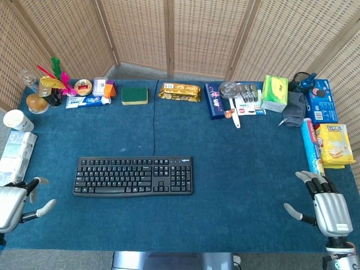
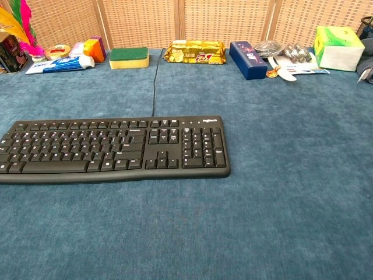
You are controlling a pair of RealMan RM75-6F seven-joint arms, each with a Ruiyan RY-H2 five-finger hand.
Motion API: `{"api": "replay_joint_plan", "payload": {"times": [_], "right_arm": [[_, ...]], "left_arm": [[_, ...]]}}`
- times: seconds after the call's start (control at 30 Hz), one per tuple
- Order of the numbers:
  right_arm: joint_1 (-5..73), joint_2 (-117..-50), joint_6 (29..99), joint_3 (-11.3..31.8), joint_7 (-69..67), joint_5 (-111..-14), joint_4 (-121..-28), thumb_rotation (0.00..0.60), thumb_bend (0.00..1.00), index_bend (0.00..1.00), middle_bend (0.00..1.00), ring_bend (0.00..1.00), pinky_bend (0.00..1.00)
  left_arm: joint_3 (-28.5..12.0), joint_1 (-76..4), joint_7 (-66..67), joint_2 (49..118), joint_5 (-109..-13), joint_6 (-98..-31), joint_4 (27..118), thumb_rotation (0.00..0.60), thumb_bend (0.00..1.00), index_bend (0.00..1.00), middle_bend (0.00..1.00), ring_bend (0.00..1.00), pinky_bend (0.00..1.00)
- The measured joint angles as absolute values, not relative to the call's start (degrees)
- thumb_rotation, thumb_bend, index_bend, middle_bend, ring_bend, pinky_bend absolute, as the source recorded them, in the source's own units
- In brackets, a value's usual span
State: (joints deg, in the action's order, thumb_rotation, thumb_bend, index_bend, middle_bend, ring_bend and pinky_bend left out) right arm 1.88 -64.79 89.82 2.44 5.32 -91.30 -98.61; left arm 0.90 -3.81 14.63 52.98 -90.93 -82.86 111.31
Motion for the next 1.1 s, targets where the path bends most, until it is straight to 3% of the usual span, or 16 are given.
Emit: {"api": "replay_joint_plan", "payload": {"times": [0.2,0.57,1.1], "right_arm": [[2.1,-64.7,89.3,2.7,5.4,-90.7,-98.6,0.000,0.23,0.20,0.23,0.19,0.18],[2.1,-64.8,88.9,2.8,5.6,-90.0,-98.4,0.000,0.23,0.20,0.23,0.19,0.18],[1.9,-64.8,88.7,2.9,5.8,-89.3,-98.4,0.000,0.23,0.20,0.23,0.19,0.18]], "left_arm": [[0.5,-7.0,20.1,52.8,-86.7,-76.1,111.7,0.000,0.14,0.35,1.00,1.00,1.00],[0.3,-11.6,25.1,56.3,-76.2,-66.6,109.7,0.000,0.14,0.35,1.00,1.00,1.00],[0.6,-15.6,26.8,62.5,-69.7,-61.7,105.4,0.000,0.14,0.35,1.00,1.00,1.00]]}}
